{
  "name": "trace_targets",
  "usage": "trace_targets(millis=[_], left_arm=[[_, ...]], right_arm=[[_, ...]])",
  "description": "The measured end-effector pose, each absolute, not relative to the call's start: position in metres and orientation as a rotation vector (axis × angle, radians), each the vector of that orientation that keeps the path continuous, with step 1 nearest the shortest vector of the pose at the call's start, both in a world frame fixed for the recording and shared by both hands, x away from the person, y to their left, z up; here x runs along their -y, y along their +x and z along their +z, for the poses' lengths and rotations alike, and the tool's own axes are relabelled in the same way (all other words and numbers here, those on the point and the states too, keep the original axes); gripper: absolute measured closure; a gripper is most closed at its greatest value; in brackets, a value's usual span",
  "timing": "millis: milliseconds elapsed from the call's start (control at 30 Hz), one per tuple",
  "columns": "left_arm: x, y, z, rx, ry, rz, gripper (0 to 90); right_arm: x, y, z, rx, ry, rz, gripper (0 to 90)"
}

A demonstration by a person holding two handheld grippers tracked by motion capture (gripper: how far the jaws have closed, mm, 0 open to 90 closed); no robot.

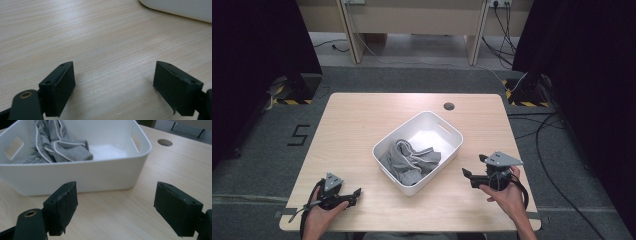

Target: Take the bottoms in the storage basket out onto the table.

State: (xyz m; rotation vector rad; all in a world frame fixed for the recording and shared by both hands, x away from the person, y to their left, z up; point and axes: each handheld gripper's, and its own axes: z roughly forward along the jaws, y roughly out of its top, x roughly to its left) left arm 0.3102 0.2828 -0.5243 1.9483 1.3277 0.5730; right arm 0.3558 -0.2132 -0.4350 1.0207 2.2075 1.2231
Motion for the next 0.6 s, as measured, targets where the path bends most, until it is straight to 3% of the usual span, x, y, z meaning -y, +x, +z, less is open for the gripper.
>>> trace_targets(millis=[600], left_arm=[[-0.283, 0.310, -0.524, -1.328, 1.948, 0.573, 16.5]], right_arm=[[0.144, 0.375, -0.404, -2.307, 0.831, 1.308, 17.2]])
